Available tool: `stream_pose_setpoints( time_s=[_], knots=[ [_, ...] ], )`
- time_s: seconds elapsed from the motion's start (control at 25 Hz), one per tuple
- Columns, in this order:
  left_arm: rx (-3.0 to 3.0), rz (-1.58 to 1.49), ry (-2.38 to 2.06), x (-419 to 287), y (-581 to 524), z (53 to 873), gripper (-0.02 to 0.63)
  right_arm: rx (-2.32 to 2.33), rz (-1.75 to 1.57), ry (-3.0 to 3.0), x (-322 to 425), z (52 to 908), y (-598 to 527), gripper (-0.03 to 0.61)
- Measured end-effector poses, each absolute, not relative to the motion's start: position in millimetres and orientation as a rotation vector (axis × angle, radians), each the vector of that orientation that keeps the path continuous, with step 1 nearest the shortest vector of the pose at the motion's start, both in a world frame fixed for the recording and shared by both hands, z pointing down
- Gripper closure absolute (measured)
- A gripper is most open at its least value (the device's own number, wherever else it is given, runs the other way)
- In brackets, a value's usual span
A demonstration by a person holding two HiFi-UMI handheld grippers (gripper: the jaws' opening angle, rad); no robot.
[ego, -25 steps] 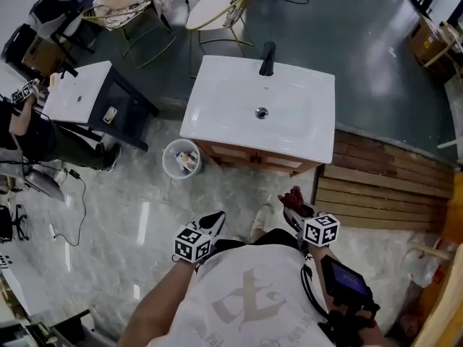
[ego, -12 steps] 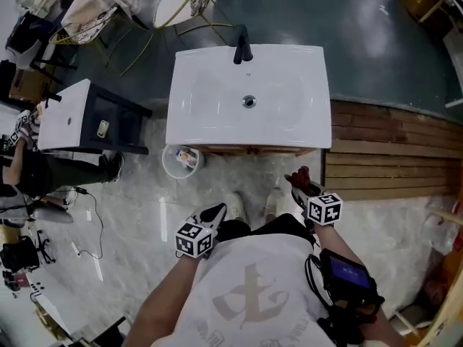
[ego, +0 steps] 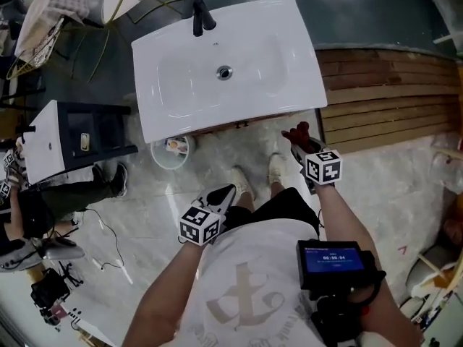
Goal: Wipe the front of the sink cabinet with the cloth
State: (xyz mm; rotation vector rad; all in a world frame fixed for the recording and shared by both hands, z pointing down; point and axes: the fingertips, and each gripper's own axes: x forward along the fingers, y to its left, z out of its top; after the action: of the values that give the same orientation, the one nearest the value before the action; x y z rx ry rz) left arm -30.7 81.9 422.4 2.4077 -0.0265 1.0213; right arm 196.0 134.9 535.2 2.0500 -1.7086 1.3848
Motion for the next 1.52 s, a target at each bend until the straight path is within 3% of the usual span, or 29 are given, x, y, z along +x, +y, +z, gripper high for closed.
stream_pose_setpoints(
  time_s=[0.32,0.52,0.84,1.28,1.52],
  knots=[
    [2.385,1.096,0.050,-47.0,93.4,431.8,0.606,2.291,1.306,-1.389,278.2,543.2,137.3,0.428],
    [2.373,1.084,0.016,-59.9,92.0,430.3,0.606,2.271,1.259,-1.339,287.5,547.5,123.1,0.428],
    [2.359,1.043,-0.078,-86.9,83.1,429.9,0.606,2.168,1.272,-1.444,226.1,558.4,65.4,0.428],
    [2.322,1.009,-0.205,-123.0,78.0,425.1,0.606,1.894,1.336,-1.821,84.6,559.1,-31.7,0.428],
    [2.309,1.028,-0.250,-133.2,74.7,426.6,0.606,1.914,1.377,-1.753,98.8,582.6,-20.6,0.428]
  ],
)
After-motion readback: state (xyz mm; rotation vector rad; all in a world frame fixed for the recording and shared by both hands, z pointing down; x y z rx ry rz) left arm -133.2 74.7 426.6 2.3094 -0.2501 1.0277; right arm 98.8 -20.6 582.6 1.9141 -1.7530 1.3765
